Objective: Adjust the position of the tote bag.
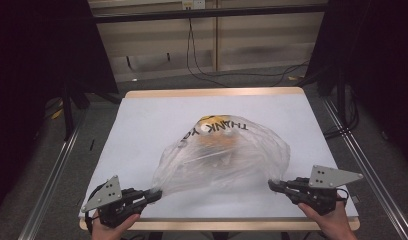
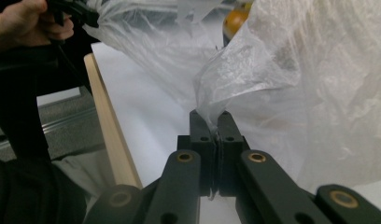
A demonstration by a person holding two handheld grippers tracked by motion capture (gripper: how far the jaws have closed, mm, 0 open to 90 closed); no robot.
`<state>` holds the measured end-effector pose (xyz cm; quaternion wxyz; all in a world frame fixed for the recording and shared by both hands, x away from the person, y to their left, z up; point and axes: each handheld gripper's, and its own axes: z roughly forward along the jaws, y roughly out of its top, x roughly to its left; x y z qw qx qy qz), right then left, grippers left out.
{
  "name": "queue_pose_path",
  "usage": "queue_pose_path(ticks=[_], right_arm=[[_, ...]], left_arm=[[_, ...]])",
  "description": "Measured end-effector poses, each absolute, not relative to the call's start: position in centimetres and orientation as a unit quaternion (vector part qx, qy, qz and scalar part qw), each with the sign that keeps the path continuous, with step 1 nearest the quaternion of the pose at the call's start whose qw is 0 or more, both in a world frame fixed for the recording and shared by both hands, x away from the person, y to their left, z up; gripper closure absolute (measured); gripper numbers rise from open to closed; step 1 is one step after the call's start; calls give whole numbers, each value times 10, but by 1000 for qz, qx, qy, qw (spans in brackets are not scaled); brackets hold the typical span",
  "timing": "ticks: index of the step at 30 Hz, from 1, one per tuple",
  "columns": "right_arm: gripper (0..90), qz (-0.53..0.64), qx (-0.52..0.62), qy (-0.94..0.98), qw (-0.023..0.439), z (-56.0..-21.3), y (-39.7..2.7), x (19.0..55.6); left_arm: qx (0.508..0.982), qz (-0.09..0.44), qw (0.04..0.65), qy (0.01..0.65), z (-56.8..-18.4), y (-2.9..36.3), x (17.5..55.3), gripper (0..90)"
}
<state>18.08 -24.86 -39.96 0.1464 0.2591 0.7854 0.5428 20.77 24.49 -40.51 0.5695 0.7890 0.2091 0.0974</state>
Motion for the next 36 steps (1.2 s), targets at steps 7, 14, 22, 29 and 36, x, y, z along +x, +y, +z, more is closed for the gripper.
queue_pose_path(ticks=[7,14,22,29,36], right_arm=[[885,560,247,774,161,-379,-247,191],[886,578,232,763,172,-361,-244,196],[886,600,225,746,182,-338,-248,203],[887,621,220,725,198,-318,-250,211],[888,640,220,706,208,-299,-252,221]], left_arm=[[780,119,581,200,-387,246,217,843],[774,130,588,195,-371,246,223,846],[768,128,600,183,-356,241,230,851],[759,141,611,175,-337,240,237,856],[750,148,622,170,-318,241,248,860]])
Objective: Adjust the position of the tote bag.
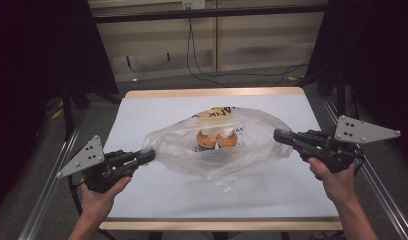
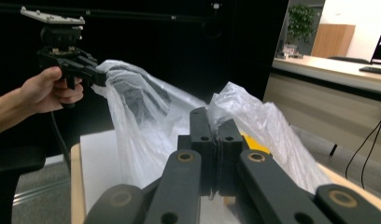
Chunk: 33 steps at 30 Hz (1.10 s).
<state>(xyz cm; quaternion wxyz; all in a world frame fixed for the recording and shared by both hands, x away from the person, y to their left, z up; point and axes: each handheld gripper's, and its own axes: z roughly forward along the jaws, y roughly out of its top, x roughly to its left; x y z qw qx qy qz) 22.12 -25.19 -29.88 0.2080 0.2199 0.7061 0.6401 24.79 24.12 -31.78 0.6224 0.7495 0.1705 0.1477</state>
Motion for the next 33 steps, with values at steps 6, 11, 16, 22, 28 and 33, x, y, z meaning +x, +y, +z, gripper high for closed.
queue_pose_path(ticks=[6,11,16,22,28,33], right_arm=[[888,639,224,702,221,-284,-253,233],[889,645,228,692,233,-272,-256,244],[889,646,238,684,244,-262,-260,253],[890,644,255,674,256,-254,-269,259],[890,628,281,664,291,-250,-277,265],[891,620,299,659,302,-245,-280,275]], left_arm=[[745,162,624,173,-305,244,259,866],[737,172,628,179,-300,250,268,874],[732,175,629,196,-298,258,280,878],[730,182,620,221,-293,271,299,881],[724,180,623,237,-296,277,315,885],[718,178,625,248,-296,278,328,886]])
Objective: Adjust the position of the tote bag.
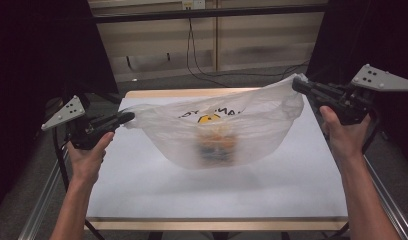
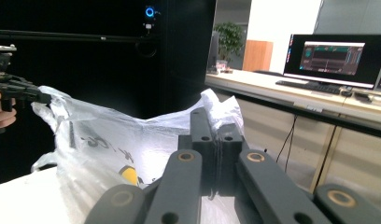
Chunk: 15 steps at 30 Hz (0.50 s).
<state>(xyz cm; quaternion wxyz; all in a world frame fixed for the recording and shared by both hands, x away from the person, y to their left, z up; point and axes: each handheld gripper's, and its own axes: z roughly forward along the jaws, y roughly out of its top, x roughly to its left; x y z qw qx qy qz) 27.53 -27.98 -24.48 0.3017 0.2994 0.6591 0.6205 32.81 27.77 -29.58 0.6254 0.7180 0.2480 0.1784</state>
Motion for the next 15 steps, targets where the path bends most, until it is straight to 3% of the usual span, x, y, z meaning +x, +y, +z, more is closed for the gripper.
queue_pose_path(ticks=[11,15], right_arm=[[893,586,309,694,282,-263,-268,294],[893,585,316,694,276,-275,-270,295]], left_arm=[[718,148,631,255,-321,267,341,886],[738,142,605,262,-334,266,346,886]])
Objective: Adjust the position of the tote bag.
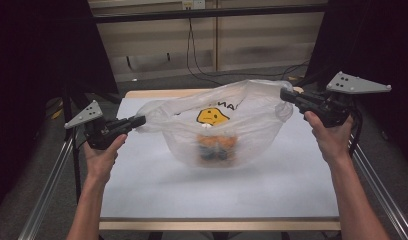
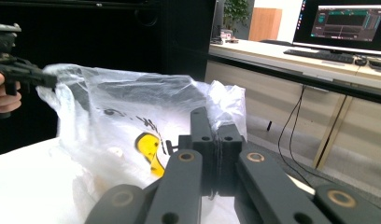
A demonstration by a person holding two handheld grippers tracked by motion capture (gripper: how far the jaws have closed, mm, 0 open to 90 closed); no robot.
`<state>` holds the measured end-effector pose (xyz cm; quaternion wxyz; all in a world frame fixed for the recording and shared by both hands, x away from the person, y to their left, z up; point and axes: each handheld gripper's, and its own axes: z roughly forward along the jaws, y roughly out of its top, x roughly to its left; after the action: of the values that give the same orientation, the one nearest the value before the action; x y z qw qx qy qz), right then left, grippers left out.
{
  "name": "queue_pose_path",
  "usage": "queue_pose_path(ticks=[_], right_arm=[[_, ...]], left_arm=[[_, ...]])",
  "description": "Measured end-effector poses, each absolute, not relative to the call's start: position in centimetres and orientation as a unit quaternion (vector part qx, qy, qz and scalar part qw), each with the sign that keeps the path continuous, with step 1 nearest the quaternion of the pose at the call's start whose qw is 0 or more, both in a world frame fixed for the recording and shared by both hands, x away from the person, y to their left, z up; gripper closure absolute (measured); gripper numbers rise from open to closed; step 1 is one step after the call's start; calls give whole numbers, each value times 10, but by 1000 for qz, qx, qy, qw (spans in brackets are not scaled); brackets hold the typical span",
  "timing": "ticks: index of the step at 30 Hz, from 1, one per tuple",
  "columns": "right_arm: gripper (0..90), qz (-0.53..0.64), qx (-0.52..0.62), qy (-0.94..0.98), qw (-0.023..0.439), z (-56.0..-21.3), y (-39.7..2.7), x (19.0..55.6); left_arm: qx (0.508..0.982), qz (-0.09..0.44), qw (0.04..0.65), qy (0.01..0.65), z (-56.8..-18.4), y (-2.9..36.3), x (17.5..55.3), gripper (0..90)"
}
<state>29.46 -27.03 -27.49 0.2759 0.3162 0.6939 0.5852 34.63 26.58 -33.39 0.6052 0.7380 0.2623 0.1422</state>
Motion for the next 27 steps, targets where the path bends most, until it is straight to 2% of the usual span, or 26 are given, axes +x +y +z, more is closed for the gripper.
queue_pose_path(ticks=[8,12,16,21,27], right_arm=[[893,567,337,699,275,-293,-279,289],[893,557,348,704,268,-308,-279,290],[893,565,351,703,252,-323,-279,289],[892,559,344,710,254,-321,-278,279],[892,553,357,711,247,-330,-280,283]], left_arm=[[773,126,560,272,-342,271,348,883],[790,110,547,256,-349,268,347,883],[792,95,553,241,-349,262,344,881],[803,107,541,227,-338,262,335,881],[824,86,504,244,-360,255,348,882]])
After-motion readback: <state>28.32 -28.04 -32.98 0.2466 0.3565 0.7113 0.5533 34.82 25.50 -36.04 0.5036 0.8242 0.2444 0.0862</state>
